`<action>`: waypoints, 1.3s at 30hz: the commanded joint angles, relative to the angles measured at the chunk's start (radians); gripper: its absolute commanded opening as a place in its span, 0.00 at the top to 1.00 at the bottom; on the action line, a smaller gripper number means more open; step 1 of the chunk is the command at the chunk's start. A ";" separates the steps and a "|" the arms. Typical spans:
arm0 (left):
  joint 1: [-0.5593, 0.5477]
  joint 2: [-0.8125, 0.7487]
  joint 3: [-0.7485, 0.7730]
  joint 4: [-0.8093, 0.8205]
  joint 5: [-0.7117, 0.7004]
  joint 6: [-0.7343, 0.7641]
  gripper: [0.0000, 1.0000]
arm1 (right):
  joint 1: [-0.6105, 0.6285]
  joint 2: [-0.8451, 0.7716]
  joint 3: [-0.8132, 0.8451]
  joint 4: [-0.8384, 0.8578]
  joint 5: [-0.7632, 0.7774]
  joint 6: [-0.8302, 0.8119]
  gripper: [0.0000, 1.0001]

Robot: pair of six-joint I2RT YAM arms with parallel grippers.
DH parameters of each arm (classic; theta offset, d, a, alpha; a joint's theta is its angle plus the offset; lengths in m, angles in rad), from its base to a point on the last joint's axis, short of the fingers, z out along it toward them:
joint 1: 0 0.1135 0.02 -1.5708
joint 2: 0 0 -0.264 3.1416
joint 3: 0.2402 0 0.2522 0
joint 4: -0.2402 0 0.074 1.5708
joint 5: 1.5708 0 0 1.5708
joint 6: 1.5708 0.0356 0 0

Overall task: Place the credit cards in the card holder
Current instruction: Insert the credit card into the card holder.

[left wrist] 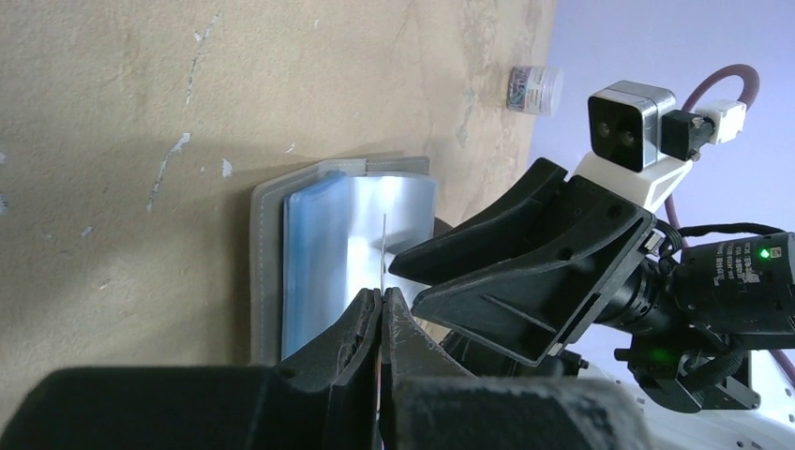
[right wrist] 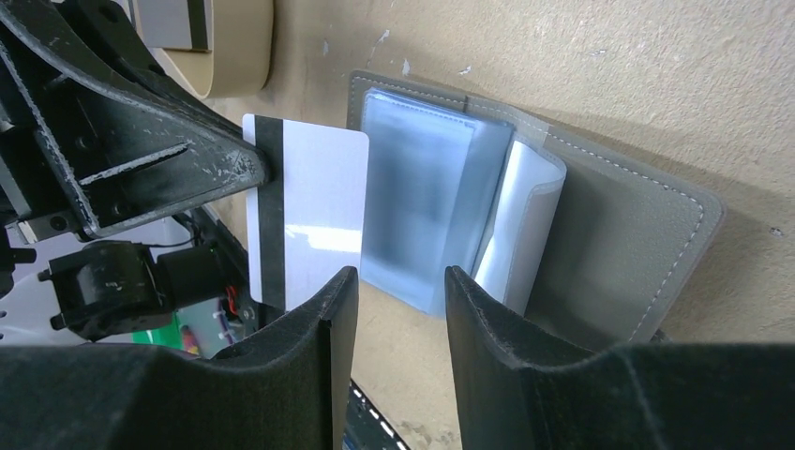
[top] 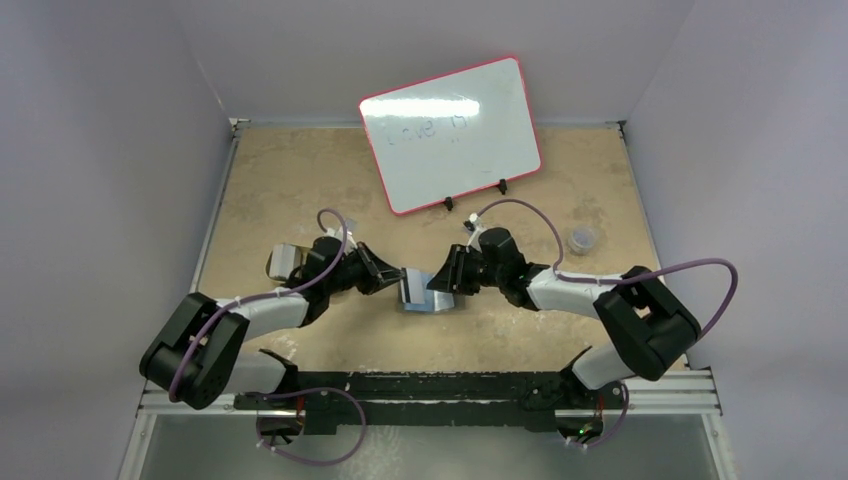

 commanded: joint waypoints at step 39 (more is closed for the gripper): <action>-0.061 0.102 -0.029 0.195 -0.048 -0.030 0.81 | -0.027 0.021 -0.071 0.210 -0.127 0.091 1.00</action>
